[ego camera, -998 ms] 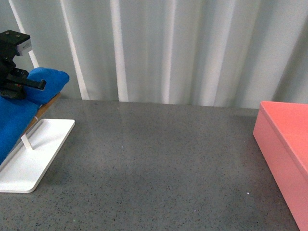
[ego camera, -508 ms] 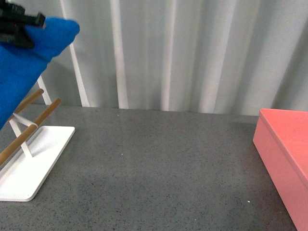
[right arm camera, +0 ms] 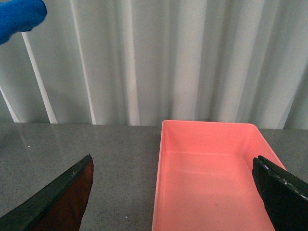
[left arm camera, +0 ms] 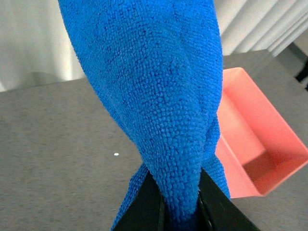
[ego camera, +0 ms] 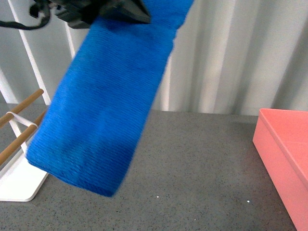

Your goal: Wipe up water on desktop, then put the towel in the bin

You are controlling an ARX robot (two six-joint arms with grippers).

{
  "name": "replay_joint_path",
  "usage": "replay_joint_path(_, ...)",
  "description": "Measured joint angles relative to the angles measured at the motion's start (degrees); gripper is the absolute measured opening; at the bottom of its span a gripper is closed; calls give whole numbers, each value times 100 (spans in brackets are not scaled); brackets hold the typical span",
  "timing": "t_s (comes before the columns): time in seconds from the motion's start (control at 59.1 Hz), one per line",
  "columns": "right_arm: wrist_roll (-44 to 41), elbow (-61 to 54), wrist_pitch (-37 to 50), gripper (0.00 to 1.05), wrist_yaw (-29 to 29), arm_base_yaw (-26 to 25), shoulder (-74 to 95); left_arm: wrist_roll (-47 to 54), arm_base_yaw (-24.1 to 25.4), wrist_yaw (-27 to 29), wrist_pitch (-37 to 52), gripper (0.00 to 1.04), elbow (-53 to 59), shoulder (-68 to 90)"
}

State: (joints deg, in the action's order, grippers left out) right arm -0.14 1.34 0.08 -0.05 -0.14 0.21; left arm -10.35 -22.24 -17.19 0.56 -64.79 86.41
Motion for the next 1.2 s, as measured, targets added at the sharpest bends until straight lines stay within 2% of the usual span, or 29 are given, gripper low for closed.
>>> replay_joint_path(0.203,0,0,0,98,0,0,0,-691,-654,68,601,6,372,2)
replay_joint_path(0.338,13,2,-7,98,-33,-4,4,-898,-833,96,826,6,437,72)
replay_joint_path(0.406,380,186,-393,98,-1222,-417,391,-911,-861,170,857,6,437,138)
replay_joint_path(0.474,673,459,20,98,-2293,-970,1176,-933,-870,201,872,6,437,195)
replay_joint_path(0.541,831,920,824,98,-2935,-1388,2039,-935,-876,208,887,6,437,210)
replay_joint_path(0.626,942,1510,1681,98,-3230,-1480,3008,-946,-876,269,920,6,439,216)
replay_joint_path(0.761,1097,2227,2417,98,-3585,-1051,4653,-968,-868,313,962,6,439,216)
replay_joint_path(0.948,1141,2365,2994,98,-3366,-9,6461,-1078,-870,339,990,6,439,219)
replay_joint_path(1.066,1023,2358,3438,98,-3316,649,6979,-1143,-870,374,1001,6,435,219)
replay_joint_path(1.201,925,2367,3727,98,-3486,1062,7353,-1252,-898,367,1001,6,431,223)
